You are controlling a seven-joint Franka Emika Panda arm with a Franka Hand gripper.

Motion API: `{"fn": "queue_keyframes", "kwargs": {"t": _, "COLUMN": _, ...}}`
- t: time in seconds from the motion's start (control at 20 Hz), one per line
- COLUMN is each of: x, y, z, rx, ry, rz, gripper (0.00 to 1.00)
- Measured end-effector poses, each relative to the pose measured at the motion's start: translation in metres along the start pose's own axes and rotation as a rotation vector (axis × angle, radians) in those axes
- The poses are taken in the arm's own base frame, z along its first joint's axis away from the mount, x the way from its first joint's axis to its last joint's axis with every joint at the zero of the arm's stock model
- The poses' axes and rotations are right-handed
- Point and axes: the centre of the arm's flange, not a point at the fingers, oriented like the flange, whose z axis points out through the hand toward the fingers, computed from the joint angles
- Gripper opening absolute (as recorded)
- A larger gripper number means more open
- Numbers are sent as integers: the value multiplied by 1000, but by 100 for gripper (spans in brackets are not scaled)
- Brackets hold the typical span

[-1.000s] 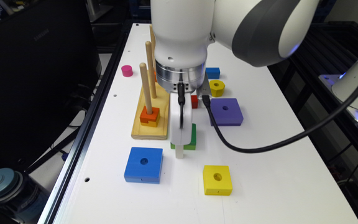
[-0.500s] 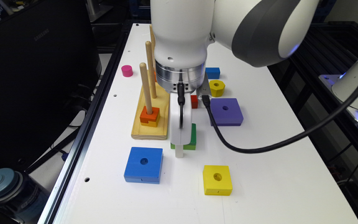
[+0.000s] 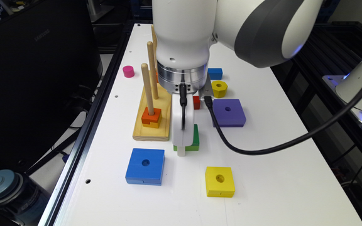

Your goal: Pick up green block.

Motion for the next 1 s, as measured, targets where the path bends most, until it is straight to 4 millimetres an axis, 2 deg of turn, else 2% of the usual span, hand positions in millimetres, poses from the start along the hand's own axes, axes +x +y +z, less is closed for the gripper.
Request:
{"fn": "queue_keyframes", "kwargs": {"t": 0.85, "x": 0, "y": 0, "z": 0, "rx": 0, "ry": 0, "rz": 0, "gripper": 100}}
{"fn": "queue_keyframes", "kwargs": {"t": 0.9, "x": 0, "y": 0, "z": 0, "rx": 0, "ry": 0, "rz": 0, "gripper": 0}}
{"fn": "queue_keyframes", "kwargs": {"t": 1.0, "x": 0, "y": 0, "z": 0, "rx": 0, "ry": 0, "rz": 0, "gripper": 0}}
